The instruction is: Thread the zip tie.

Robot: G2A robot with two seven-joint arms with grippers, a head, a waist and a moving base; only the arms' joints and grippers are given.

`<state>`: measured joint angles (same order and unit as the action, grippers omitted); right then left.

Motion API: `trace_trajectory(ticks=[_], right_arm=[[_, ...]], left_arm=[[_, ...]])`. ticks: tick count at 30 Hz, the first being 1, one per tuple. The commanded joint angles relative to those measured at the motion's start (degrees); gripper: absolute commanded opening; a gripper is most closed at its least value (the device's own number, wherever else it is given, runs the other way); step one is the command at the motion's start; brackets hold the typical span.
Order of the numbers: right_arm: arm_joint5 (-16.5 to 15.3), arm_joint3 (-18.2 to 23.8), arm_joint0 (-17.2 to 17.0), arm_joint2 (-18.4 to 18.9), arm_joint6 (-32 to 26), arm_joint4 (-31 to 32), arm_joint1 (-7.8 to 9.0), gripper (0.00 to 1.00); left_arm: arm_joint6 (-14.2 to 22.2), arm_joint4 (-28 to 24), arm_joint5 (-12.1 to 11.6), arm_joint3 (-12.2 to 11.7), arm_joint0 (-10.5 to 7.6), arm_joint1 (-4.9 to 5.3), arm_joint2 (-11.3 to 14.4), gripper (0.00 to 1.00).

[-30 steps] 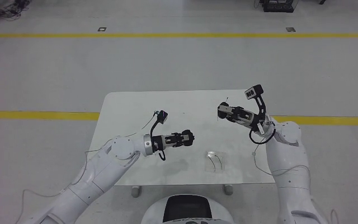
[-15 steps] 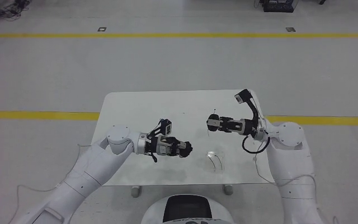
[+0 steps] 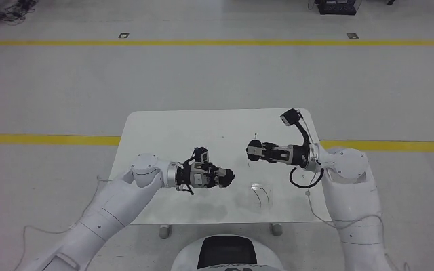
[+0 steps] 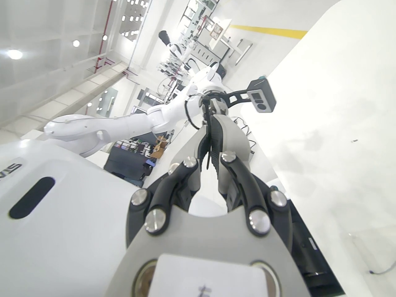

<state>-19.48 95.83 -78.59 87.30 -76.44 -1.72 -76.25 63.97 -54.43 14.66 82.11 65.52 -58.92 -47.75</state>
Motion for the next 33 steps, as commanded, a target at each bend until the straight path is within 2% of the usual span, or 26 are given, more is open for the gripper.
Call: trace_trajectory(ticks=[1, 3, 6, 8, 10, 12, 19, 21, 27, 33], right_arm=[[0.0, 1.1, -0.4, -0.6, 0.5, 0.7, 0.22, 0.00], [0.0, 2.0, -0.8, -1.0, 0.6, 1.6, 0.48, 0.00], [0.0, 3.1, -1.2, -1.4, 1.4, 2.3, 0.89, 0.00], [0.0, 3.8, -1.5, -1.7, 2.3, 1.9, 1.14, 0.00], [0.0, 4.3, -1.6, -1.9, 2.8, 1.8, 1.36, 0.00], [0.0, 4.8, -1.6, -1.9, 3.9, 1.8, 1.61, 0.00], [0.0, 4.8, -1.6, -1.9, 3.9, 1.8, 1.61, 0.00], [0.0, 5.8, -1.7, -2.7, 5.1, 4.4, 1.81, 0.00], [0.0, 6.6, -1.5, -4.2, 6.2, 5.7, 2.47, 0.00], [0.0, 7.7, -1.4, -5.3, 7.9, 6.5, 3.21, 0.00]], left_arm=[[0.8, -4.3, 3.9, -0.8, -0.76, -0.31, 0.4, 0.00], [1.3, -5.7, 4.8, -1.2, -1.46, -0.53, 0.9, 0.00], [2.1, -6.8, 4.8, -3.1, -3.02, -0.51, 3.8, 0.00], [1.4, -8.6, 4.8, -4.7, -4.41, -0.37, 6.1, 0.00], [1.1, -11.1, 4.8, -5.3, -5.56, -0.26, 7.8, 0.00], [0.7, -12.2, 4.8, -5.4, -6.73, -0.14, 8.1, 0.00], [-0.2, -12.7, 4.8, -4.8, -6.30, -0.24, 8.2, 0.00], [-0.9, -13.4, 4.8, -4.8, -6.08, -0.23, 8.5, 0.00], [-0.3, -16.7, 4.8, -5.2, -6.72, 0.19, 10.0, 0.00], [-1.4, -19.9, 4.8, -5.3, -7.59, 0.73, 11.7, 0.00]])
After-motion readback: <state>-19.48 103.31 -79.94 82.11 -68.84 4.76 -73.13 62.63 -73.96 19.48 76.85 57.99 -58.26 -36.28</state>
